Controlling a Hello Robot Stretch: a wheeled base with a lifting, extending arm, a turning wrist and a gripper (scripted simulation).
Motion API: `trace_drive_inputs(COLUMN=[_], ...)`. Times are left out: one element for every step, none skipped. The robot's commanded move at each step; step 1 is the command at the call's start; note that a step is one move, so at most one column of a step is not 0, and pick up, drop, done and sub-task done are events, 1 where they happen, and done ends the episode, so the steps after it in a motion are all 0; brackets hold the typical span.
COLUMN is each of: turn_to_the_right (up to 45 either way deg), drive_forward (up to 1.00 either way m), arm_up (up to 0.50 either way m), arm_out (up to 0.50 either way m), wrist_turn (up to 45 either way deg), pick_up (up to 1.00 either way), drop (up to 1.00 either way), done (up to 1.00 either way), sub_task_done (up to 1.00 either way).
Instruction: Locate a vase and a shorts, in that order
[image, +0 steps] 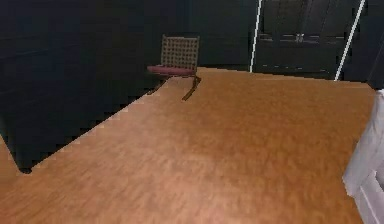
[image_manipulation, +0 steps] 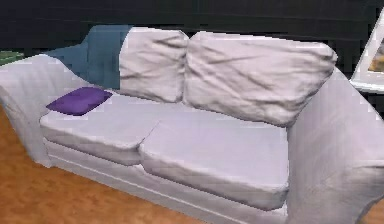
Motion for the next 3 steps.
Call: trace_drive_inputs(turn_to_the_right=[0.0,-36.0,-3.0], drive_forward=[0.05,0.0,0.0], arm_up=[0.0,0.0,0.0], arm_out=[0.0,0.0,0.0], wrist_turn=[0.0,0.0,0.0], pick_up=[0.0,0.0,0.0], drop=[0.0,0.0,0.0], done=[0.0,0.0,0.0], sub_task_done=[0.0,0.0,0.0])
